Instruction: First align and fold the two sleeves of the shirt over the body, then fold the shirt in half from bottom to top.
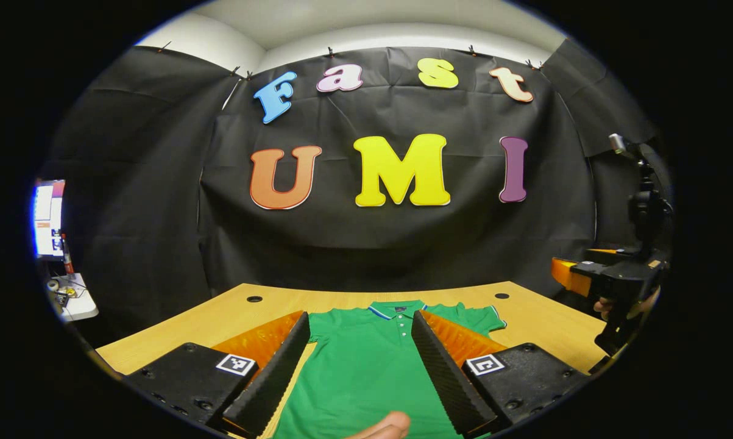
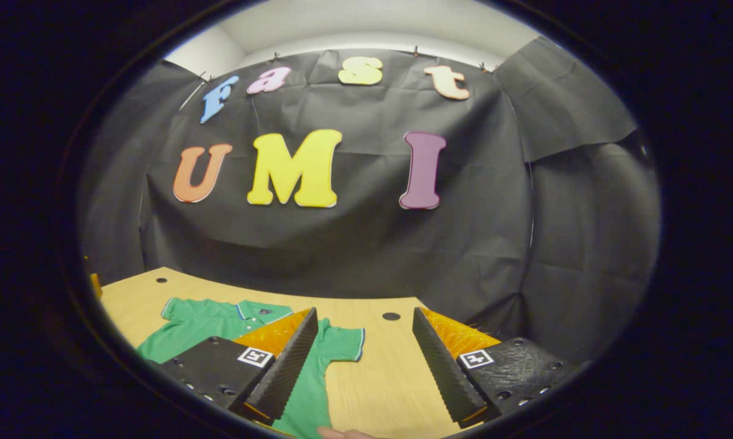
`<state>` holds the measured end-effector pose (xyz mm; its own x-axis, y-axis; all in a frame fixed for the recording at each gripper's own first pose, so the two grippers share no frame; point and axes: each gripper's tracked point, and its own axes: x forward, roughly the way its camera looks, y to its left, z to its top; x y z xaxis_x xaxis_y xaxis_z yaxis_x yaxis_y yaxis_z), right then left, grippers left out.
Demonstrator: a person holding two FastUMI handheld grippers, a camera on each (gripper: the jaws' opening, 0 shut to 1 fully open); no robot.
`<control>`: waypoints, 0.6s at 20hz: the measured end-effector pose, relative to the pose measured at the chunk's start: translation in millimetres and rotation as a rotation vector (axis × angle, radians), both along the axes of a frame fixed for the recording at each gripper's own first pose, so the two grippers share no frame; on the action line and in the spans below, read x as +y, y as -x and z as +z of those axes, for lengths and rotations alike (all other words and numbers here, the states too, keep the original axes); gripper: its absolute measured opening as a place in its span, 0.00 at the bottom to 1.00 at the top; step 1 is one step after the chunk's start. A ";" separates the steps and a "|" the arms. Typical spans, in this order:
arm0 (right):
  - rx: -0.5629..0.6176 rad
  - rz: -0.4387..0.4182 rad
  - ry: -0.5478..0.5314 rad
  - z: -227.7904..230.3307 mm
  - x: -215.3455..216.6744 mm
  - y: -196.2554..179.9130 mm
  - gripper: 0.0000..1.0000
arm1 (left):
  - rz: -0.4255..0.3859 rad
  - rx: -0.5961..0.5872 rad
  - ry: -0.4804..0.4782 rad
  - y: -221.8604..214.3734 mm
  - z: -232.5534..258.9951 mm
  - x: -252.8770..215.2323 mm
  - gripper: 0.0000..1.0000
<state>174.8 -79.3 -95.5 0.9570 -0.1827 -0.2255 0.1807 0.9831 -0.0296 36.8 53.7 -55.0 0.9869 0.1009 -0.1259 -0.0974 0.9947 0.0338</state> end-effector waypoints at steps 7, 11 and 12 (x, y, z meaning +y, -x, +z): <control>0.348 0.030 -0.077 -126.6 -15.2 -113.3 0.95 | 0.020 0.039 -0.004 -9.9 -19.2 3.2 1.00; 0.448 0.053 -0.059 -175.1 -19.7 -146.3 0.95 | 0.045 0.074 -0.022 -13.5 -31.0 7.8 1.00; 0.474 0.064 -0.053 -186.4 -18.5 -152.4 0.94 | 0.049 0.076 -0.022 -13.6 -32.7 8.8 1.00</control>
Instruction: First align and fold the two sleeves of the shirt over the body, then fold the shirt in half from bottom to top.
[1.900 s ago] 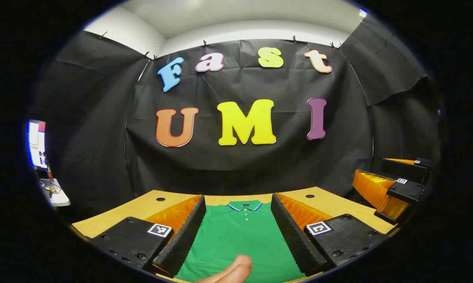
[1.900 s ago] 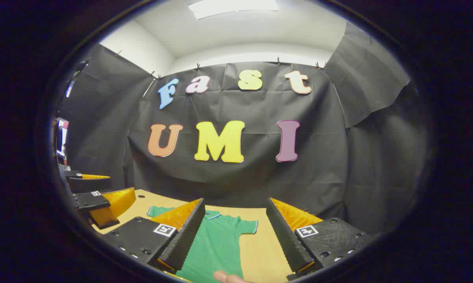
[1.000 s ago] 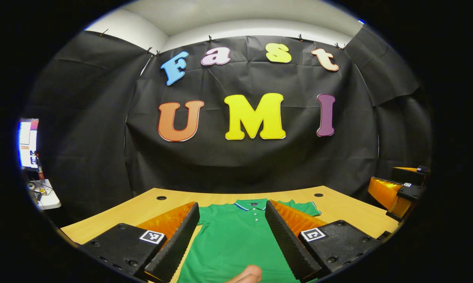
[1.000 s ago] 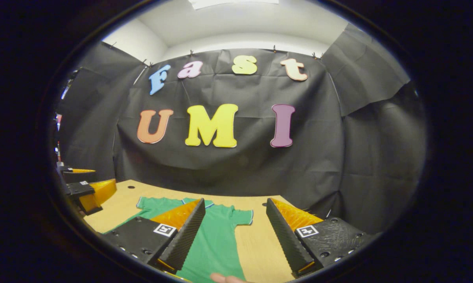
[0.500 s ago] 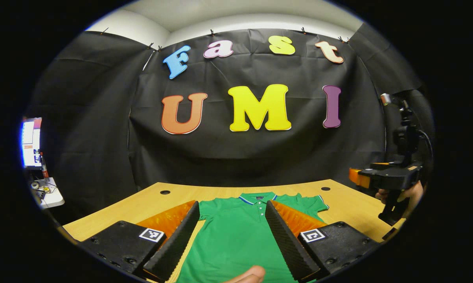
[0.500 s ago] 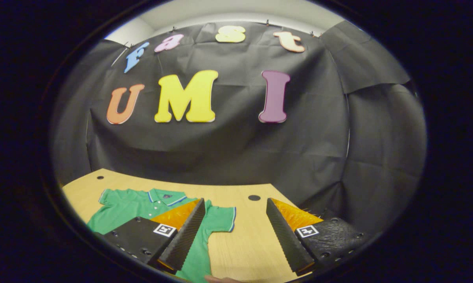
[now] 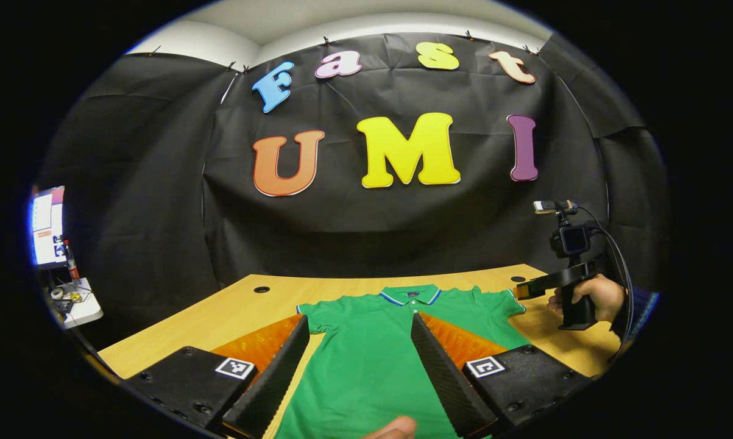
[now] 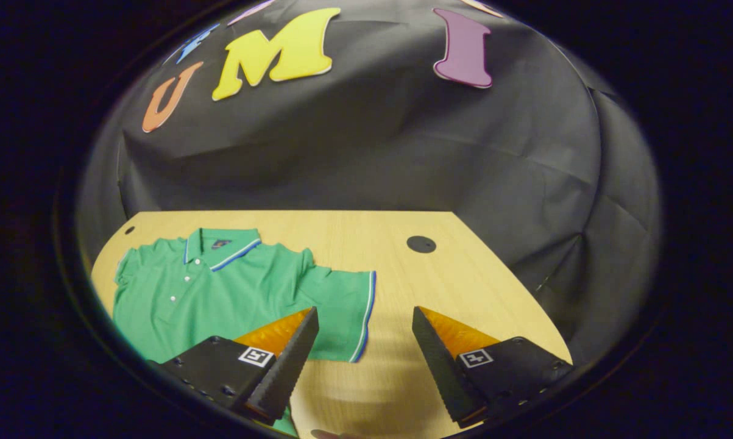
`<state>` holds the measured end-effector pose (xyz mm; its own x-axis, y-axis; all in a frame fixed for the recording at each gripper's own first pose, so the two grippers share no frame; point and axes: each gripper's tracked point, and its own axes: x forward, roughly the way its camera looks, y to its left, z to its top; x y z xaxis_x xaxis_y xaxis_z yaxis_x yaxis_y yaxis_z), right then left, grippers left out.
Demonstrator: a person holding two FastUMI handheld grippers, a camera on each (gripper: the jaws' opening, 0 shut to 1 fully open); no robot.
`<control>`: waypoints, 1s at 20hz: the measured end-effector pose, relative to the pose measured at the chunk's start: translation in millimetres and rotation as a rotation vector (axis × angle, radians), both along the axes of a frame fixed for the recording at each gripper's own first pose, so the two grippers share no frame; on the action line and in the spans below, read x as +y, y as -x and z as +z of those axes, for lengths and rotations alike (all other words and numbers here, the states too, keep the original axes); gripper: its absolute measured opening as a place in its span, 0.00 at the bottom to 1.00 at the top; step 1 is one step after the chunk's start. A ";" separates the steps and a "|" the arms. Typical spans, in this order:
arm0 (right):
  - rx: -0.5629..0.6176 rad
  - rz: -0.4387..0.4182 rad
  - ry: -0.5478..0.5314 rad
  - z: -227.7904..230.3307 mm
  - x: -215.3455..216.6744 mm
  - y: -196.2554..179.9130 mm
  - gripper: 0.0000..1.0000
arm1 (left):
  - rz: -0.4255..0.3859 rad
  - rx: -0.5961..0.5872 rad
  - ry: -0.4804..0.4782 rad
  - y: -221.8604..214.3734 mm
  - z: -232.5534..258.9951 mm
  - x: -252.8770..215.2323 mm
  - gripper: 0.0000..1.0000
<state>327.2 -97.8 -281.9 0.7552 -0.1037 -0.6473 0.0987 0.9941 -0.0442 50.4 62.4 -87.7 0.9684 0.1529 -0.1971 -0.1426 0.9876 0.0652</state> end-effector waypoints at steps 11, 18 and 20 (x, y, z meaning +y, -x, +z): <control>0.078 -0.011 -0.112 -44.5 -7.8 -33.2 0.84 | 0.026 0.035 0.001 -2.5 -11.3 1.7 1.00; 0.120 -0.044 -0.214 -38.7 -4.2 -26.5 0.02 | 0.042 0.047 0.016 -1.2 -11.7 7.7 1.00; 0.117 -0.017 -0.142 -33.1 -6.8 -23.5 0.00 | 0.046 0.043 0.015 -1.2 -9.7 11.5 1.00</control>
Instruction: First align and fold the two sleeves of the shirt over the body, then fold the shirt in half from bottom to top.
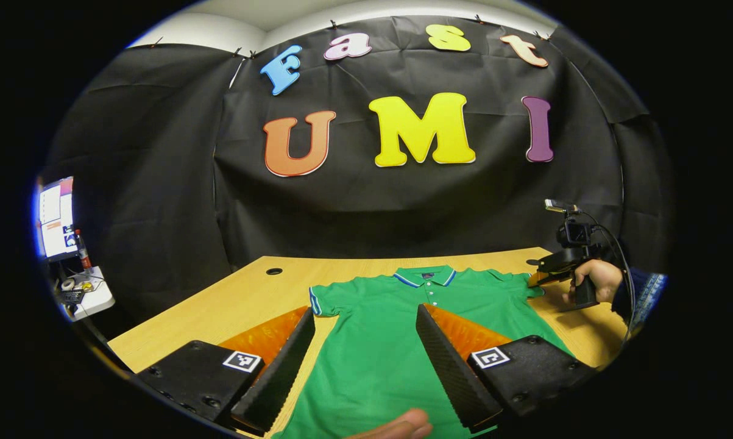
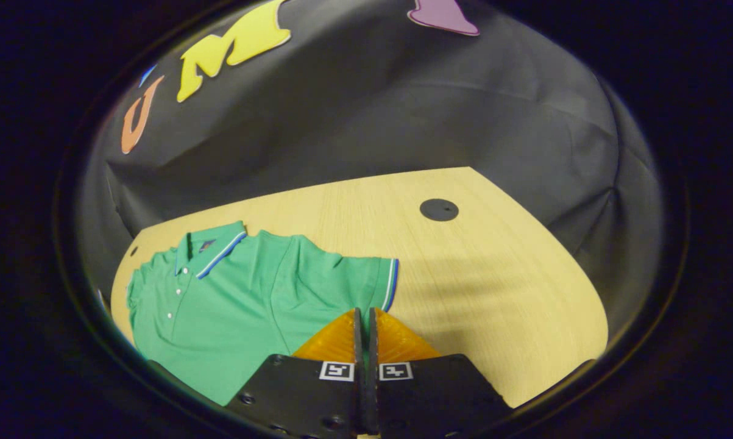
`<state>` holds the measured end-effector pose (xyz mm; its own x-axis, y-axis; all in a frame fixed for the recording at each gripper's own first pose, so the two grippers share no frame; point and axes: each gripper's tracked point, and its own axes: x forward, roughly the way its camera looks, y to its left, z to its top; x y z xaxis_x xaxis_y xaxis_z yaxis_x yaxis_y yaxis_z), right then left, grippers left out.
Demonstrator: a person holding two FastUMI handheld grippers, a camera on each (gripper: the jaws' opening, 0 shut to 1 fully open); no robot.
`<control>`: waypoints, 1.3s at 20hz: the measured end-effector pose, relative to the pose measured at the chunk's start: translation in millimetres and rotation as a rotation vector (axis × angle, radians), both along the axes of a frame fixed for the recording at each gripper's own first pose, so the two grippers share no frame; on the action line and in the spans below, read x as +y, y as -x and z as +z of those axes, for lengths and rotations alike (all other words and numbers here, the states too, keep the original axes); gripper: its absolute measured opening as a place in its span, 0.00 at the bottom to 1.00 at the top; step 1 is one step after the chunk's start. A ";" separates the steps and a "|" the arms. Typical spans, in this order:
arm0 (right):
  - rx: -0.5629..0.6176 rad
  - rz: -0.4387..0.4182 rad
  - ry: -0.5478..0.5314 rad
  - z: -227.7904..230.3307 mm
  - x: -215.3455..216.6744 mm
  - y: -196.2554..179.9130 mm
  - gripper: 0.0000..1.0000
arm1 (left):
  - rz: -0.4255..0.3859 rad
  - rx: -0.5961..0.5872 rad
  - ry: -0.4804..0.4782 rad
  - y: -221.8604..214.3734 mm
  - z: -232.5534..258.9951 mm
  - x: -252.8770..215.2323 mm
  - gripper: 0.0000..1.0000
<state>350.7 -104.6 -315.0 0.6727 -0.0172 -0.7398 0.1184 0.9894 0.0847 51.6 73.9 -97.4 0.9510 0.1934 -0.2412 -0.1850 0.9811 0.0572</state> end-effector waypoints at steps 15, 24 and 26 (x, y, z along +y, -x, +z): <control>-0.197 0.202 0.221 86.9 119.5 -8.7 0.00 | 0.072 0.004 0.065 4.4 5.0 31.6 1.00; -0.361 0.289 0.097 169.8 217.0 24.0 0.95 | 0.128 -0.014 0.078 9.5 13.3 55.9 1.00; -0.409 0.286 0.097 195.9 215.6 37.4 0.95 | 0.126 -0.014 0.078 8.7 13.2 54.5 1.00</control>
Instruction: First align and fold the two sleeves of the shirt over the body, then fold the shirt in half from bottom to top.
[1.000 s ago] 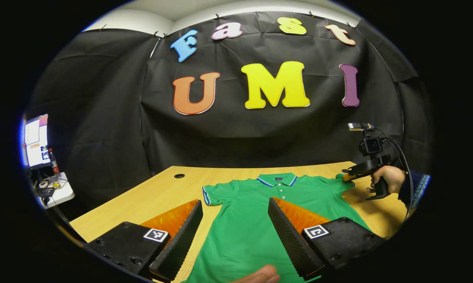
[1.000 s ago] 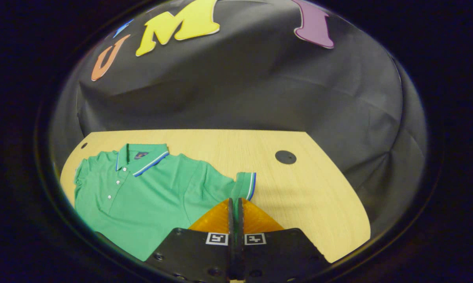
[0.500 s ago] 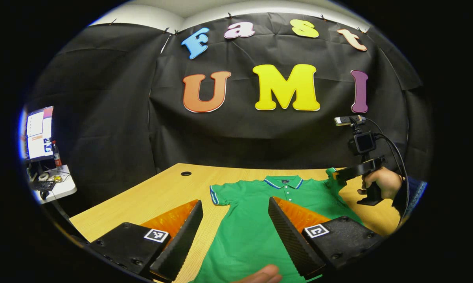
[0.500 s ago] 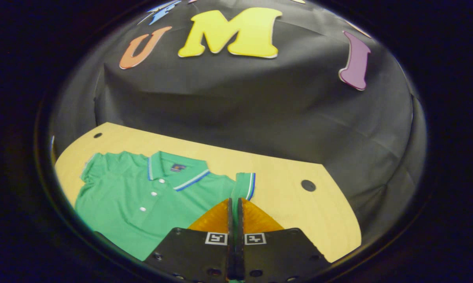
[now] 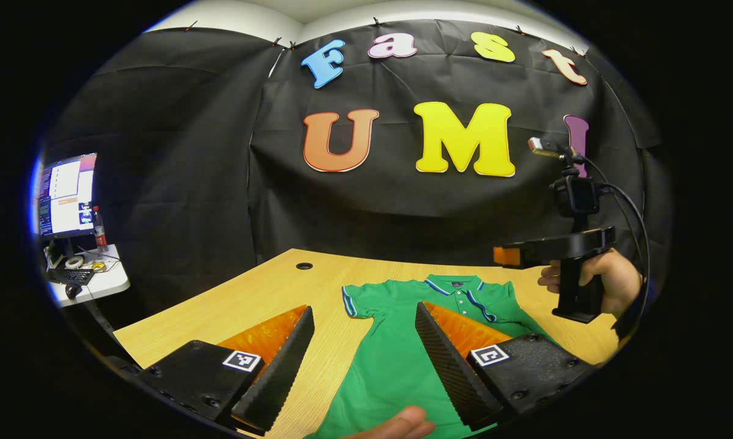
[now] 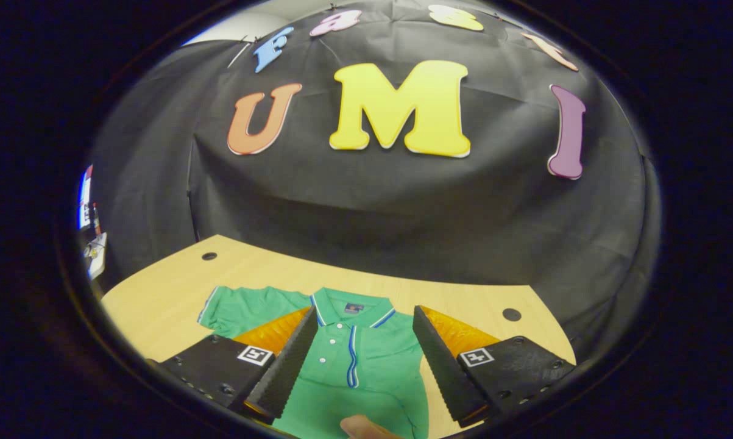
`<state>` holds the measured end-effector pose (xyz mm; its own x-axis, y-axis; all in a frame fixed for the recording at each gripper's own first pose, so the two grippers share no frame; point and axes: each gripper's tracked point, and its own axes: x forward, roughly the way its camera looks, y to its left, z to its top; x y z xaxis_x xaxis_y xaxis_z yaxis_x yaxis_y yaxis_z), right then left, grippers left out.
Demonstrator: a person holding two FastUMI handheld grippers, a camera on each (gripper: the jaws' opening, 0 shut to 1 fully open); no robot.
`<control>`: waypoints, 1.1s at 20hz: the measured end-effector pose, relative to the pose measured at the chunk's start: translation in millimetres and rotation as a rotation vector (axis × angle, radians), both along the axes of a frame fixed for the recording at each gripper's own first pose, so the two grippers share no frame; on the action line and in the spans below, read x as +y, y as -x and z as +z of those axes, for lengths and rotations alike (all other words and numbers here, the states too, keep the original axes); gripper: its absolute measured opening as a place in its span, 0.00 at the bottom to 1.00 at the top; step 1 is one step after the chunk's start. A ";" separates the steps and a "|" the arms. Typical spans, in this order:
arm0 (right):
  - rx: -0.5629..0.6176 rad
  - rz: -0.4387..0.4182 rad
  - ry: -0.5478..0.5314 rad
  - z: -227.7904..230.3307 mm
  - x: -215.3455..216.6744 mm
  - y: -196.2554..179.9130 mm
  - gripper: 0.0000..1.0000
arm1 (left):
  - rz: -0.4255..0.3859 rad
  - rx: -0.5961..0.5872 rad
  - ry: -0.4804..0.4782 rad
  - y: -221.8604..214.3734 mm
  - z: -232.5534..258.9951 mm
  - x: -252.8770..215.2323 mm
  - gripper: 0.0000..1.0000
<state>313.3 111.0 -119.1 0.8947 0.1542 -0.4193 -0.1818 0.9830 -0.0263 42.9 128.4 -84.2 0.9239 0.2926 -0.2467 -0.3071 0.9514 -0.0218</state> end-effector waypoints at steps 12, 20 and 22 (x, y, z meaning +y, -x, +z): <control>-0.253 -0.015 0.020 86.6 -51.4 168.2 0.95 | -0.012 0.045 -0.098 1.9 -6.5 -18.5 1.00; -0.273 -0.072 0.040 41.2 -115.6 251.6 0.95 | 0.042 0.090 -0.057 -3.3 -26.7 -43.9 1.00; -0.283 -0.068 0.028 39.0 -127.2 253.4 0.95 | 0.044 0.144 -0.066 -6.3 -25.2 -44.8 1.00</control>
<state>60.0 -16.2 -80.2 0.9845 0.0818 -0.1553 -0.0972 0.9908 -0.0940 49.2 83.6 -109.4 0.8663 0.3521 -0.3544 -0.3441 0.9348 0.0876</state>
